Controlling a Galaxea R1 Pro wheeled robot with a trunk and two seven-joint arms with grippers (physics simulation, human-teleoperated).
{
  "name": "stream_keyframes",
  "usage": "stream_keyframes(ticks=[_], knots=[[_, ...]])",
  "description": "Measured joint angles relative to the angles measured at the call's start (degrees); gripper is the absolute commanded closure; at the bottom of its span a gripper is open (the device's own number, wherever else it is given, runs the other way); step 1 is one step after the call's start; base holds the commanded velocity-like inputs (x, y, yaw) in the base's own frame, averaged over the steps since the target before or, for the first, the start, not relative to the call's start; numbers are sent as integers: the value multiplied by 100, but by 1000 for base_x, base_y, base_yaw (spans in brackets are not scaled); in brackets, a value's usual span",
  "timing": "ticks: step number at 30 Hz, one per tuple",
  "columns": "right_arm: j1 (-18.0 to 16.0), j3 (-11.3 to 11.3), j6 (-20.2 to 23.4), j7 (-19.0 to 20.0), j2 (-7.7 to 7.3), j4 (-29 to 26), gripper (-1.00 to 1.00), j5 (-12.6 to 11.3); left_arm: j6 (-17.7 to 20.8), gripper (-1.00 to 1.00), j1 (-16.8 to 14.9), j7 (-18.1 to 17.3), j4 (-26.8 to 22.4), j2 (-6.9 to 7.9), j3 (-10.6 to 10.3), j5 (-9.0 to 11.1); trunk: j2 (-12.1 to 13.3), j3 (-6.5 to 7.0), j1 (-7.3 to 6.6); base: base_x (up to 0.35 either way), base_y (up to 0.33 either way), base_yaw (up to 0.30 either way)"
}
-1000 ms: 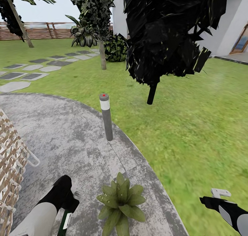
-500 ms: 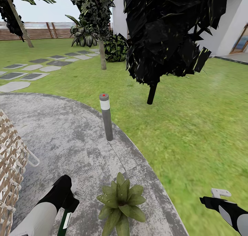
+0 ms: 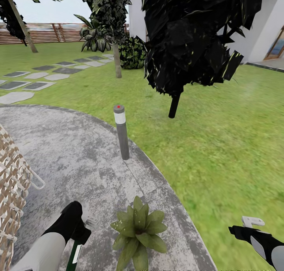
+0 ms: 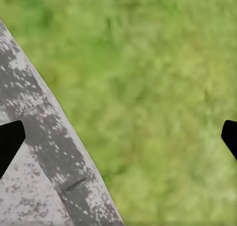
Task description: Pick up the pesticide atomizer in the garden and spray insectifuge to fully cover both potted plants in the garden.
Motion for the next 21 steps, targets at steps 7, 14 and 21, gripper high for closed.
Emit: stream_keyframes(ticks=[7, 14, 21], knots=[[0, 0, 1, -1, 0, 0, -100, 0, -1, 100, 1, 0, 9, -7, 0, -2, -122, -98, 66, 0, 0, 0], [0, 0, 1, -4, 0, 0, -100, 0, 0, 100, 0, 0, 11, -7, -68, -3, -122, -106, 66, 0, 0, 0], [0, -7, 3, -1, 0, 0, -100, 0, 1, 100, -2, 0, 11, -7, -193, -1, -122, -107, 66, 0, 0, 0]])
